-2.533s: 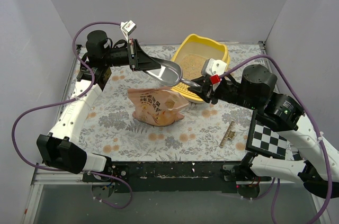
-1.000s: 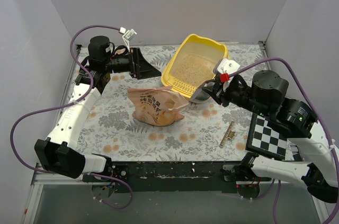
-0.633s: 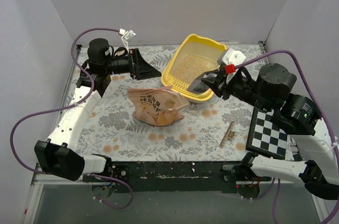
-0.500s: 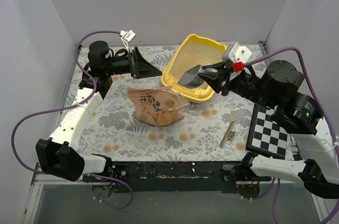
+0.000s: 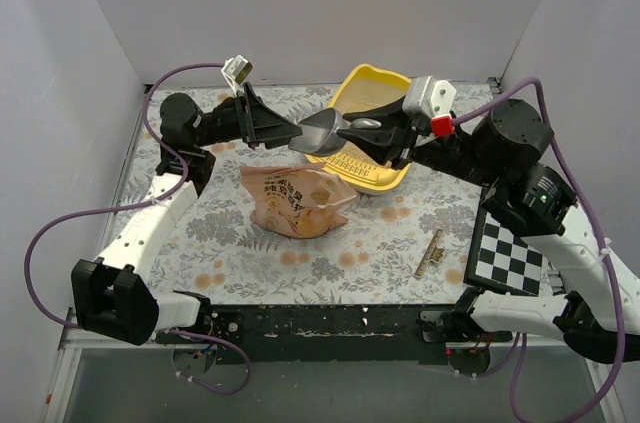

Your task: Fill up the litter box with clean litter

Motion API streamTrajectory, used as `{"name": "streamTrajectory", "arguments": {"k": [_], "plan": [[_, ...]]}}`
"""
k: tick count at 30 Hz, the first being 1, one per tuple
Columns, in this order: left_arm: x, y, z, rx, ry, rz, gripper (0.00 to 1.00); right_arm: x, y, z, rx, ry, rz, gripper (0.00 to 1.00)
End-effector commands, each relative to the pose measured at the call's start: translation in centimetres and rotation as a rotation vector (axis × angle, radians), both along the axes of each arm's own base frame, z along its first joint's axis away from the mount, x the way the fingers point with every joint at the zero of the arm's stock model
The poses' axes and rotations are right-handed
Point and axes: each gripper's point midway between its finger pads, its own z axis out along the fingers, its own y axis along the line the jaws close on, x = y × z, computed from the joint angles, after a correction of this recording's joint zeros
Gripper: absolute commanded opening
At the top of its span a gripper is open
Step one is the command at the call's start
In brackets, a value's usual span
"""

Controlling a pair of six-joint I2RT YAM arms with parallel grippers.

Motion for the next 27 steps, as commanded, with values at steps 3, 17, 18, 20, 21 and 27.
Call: {"name": "streamTrajectory", "arguments": {"k": [3,17,18,20,21,27], "plan": [[-3.0,0.6,2.6,-0.079,0.038,-0.068,0.72,-0.4,1.1,3.2,0.104,-0.124,0.051,0.01],[-4.1,0.8,2.4,-0.100,0.042,-0.122,0.20,2.0,-0.4,-1.9,-0.006,-0.112,-0.097,0.01],[-4.1,0.8,2.3,-0.102,0.047,-0.126,0.14,2.1,-0.5,-2.3,-0.014,-0.107,-0.099,0.01],[-4.1,0.8,2.4,-0.110,0.041,-0.130,0.04,2.2,-0.3,-3.0,-0.028,-0.093,-0.101,0.01],[-4.1,0.8,2.4,-0.112,0.039,-0.133,0.00,2.3,-0.3,-3.4,-0.038,-0.082,-0.104,0.01],[-3.6,1.1,2.6,-0.113,-0.015,-0.097,0.00,5.3,-2.8,-6.1,-0.053,0.052,-0.322,0.16]]}}
